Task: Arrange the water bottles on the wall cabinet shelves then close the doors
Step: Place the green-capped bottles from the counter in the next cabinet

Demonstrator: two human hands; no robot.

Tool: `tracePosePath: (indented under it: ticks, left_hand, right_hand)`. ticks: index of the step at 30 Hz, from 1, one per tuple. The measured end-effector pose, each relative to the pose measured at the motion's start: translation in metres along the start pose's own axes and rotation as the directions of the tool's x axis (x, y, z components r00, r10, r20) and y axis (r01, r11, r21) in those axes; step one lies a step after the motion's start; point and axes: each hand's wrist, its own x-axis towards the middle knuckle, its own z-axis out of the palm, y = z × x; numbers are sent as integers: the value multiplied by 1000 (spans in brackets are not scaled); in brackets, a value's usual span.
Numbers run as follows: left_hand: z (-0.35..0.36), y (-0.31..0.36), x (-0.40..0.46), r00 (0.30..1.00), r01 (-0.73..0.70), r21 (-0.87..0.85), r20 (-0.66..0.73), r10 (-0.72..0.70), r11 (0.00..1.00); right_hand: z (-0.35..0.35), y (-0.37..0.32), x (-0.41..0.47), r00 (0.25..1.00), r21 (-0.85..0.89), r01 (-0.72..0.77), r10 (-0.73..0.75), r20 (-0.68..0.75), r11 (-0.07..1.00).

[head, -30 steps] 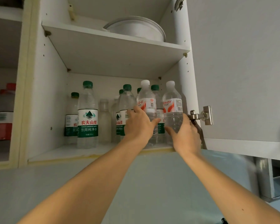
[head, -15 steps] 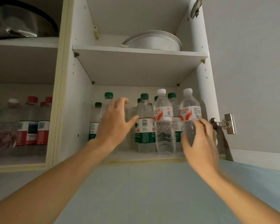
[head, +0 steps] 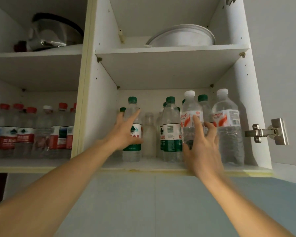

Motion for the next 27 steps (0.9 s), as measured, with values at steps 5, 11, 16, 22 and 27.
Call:
tracePosePath:
  ticks: [5,11,16,22,27]
  left_hand:
    - [-15,3,6,998,41,220,28,-48,975]
    - [-23,0,8,999,21,787,-43,21,616]
    - [-28,-10,8,999,48,870,-52,-6,491]
    - [-26,-13,7,996,90,896,-90,-22,435]
    - [-19,1,3,993,119,948,-107,-58,295]
  right_hand:
    - [0,2,-1,1000,-28,-7,7,-2,1000]
    - [2,4,-2,1000,-43,9,-9,-9,999]
    - [3,5,0,1000,-58,1,-1,-1,998]
    - [1,3,-2,1000,-69,-3,3,0,998]
    - [1,2,-2,999,-76,-31,30,-14,997]
